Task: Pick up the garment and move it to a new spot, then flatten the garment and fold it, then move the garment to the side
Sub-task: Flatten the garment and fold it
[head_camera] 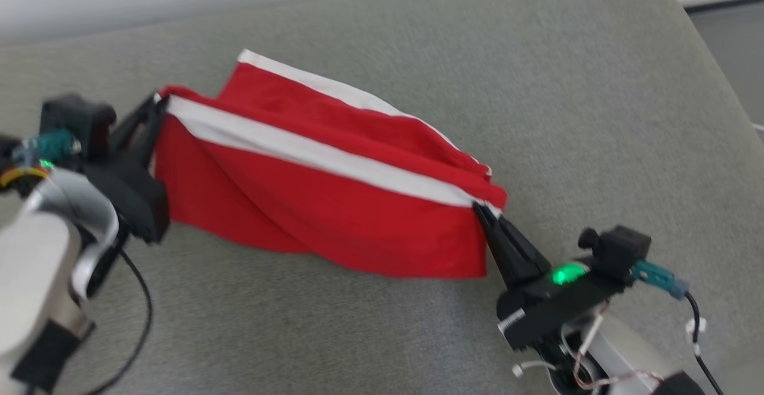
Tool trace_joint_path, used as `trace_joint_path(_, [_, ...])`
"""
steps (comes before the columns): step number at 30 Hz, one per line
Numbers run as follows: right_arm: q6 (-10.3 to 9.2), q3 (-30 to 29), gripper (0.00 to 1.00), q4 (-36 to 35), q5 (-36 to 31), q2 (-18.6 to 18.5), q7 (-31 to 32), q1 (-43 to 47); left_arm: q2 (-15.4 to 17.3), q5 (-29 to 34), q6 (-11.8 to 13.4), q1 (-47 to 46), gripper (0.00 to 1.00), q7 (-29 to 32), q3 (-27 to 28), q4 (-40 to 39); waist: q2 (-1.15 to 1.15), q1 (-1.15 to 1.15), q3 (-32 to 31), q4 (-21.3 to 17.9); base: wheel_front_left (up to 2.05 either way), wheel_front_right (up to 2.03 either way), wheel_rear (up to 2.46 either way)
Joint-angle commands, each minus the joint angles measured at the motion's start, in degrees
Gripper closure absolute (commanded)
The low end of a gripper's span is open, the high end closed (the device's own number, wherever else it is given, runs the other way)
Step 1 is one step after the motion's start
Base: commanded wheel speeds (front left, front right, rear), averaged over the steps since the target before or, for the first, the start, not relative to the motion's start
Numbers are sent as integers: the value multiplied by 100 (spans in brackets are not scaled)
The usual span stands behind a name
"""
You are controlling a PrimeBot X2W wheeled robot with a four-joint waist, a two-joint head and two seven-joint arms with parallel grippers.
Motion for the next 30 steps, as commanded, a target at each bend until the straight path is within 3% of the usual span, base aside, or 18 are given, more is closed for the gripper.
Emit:
trace_joint_path(1, [-14,5,100,101,-68,145,-60,-235,75,118,-46,-350,100,93,-96,211,-1,-1,465,-428,0,0,0])
trace_joint_path(12, [-14,-80,100,778,-307,643,-158,-1107,-86,279,-193,-1895,100,360,-675,1715,-1,-1,924,-738,0,0,0])
trace_joint_path(21, [-14,-58,100,1027,-435,874,-162,-1352,-225,333,-183,-2471,100,-314,-1107,2696,-1,-1,1003,-842,0,0,0])
trace_joint_path(23, [-14,-74,56,1027,-480,890,-163,-1371,-279,271,-184,-2504,100,-430,-1208,2874,-1,-1,1004,-844,0,0,0])
trace_joint_path(24, [-14,-89,25,1013,-516,892,-163,-1375,-287,254,-184,-2556,53,-513,-1229,2946,-1,-1,1002,-842,0,0,0])
trace_joint_path(25, [-14,-94,0,993,-552,888,-163,-1369,-310,233,-184,-2588,0,-581,-1267,3022,-1,-1,996,-833,0,0,0])
trace_joint_path(30, [-14,-200,0,907,-812,783,-156,-1203,-433,22,-185,-2574,0,-985,-1381,3292,-1,-1,814,-754,0,0,0])
